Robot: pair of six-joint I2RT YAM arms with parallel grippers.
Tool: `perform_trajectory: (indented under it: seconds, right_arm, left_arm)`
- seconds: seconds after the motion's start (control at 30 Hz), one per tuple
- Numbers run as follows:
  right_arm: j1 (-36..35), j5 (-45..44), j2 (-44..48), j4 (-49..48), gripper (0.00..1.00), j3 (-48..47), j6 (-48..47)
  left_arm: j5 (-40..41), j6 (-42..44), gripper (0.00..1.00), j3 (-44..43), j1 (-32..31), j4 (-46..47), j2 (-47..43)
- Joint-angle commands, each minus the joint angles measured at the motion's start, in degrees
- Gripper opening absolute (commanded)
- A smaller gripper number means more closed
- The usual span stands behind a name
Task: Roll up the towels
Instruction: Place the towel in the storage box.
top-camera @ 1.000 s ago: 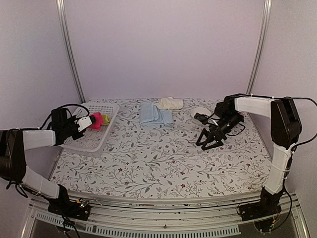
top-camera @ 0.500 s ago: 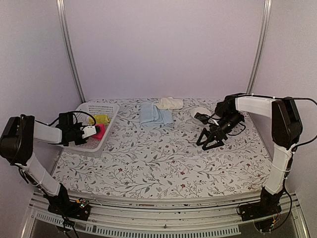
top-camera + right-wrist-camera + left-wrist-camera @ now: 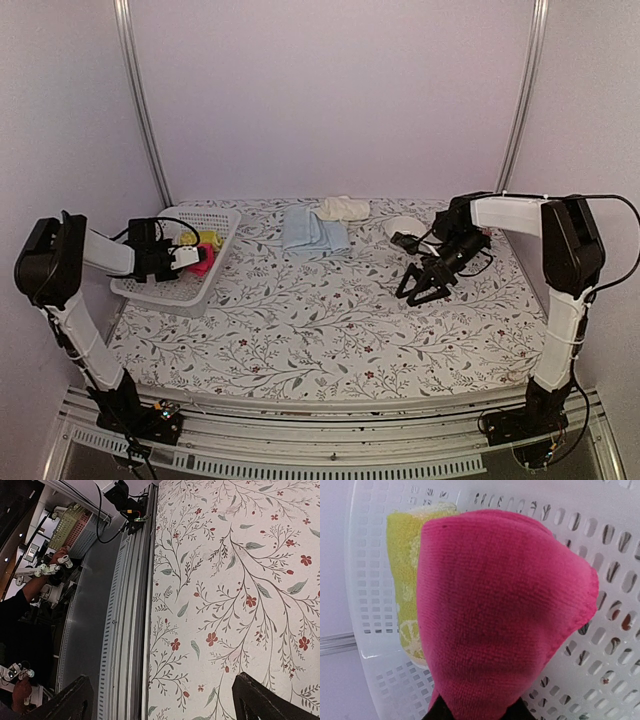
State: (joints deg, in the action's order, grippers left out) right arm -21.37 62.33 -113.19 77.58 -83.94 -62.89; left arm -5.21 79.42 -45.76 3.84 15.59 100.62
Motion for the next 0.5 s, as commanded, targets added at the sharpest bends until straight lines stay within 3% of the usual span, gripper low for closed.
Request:
perform_trajectory:
  seconds: [0.0, 0.23, 0.47]
  right_arm:
    - [-0.21, 1.31, -1.81, 0.6, 0.99, 0.53, -0.9]
    - [-0.23, 1.64, -2.29, 0.6, 0.99, 0.44, -0.83]
    - [-0.18, 2.05, -2.72, 0.64, 0.99, 0.14, -0.57]
  left_arm:
    - [2.76, 1.01, 0.01, -3.9, -0.58, 2.73, 3.95]
    - [2.87, 1.3, 0.08, -7.45, -0.5, 2.96, 6.9]
    - [4.78, 2.38, 0.36, -6.52, -0.84, 5.19, 7.99]
